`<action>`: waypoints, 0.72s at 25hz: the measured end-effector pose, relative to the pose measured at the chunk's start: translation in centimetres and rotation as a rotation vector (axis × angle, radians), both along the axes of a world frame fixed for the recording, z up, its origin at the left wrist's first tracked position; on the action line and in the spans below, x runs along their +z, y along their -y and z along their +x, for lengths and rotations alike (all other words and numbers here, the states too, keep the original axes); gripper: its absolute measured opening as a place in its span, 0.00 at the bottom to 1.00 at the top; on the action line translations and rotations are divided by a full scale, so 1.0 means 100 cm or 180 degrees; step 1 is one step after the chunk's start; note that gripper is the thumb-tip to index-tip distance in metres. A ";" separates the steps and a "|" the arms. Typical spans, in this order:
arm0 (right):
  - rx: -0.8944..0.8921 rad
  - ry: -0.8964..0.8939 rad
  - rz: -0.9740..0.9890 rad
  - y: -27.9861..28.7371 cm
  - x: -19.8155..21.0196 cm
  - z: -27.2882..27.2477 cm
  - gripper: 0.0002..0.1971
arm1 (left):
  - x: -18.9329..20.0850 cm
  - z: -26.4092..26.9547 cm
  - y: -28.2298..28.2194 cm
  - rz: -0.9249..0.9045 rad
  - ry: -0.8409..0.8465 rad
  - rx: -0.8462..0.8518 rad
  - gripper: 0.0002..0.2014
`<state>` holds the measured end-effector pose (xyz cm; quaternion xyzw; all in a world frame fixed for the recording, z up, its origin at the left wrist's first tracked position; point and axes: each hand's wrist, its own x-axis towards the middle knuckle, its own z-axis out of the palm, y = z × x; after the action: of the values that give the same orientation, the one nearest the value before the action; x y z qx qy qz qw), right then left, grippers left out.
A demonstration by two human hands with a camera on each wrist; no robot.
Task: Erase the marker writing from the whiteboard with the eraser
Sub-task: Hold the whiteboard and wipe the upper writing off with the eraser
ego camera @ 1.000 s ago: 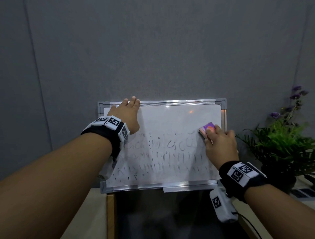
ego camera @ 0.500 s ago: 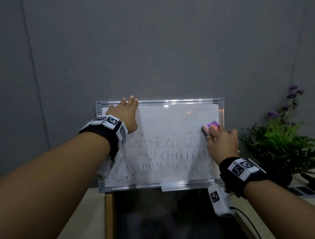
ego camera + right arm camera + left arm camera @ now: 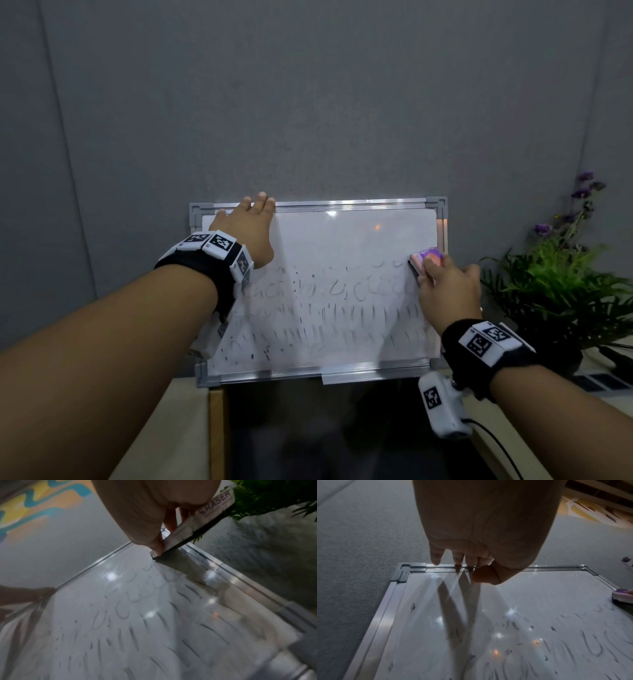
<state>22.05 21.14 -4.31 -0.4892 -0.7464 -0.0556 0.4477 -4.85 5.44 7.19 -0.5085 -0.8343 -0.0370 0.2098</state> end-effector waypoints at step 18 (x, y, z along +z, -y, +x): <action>0.0046 0.0251 0.0007 0.015 -0.029 0.003 0.12 | 0.000 0.000 0.000 0.0017 -0.0011 -0.0004 0.43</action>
<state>22.30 19.67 -7.18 -0.4807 -0.7670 -0.0725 0.4188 -4.85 5.46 7.16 -0.5086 -0.8335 -0.0384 0.2126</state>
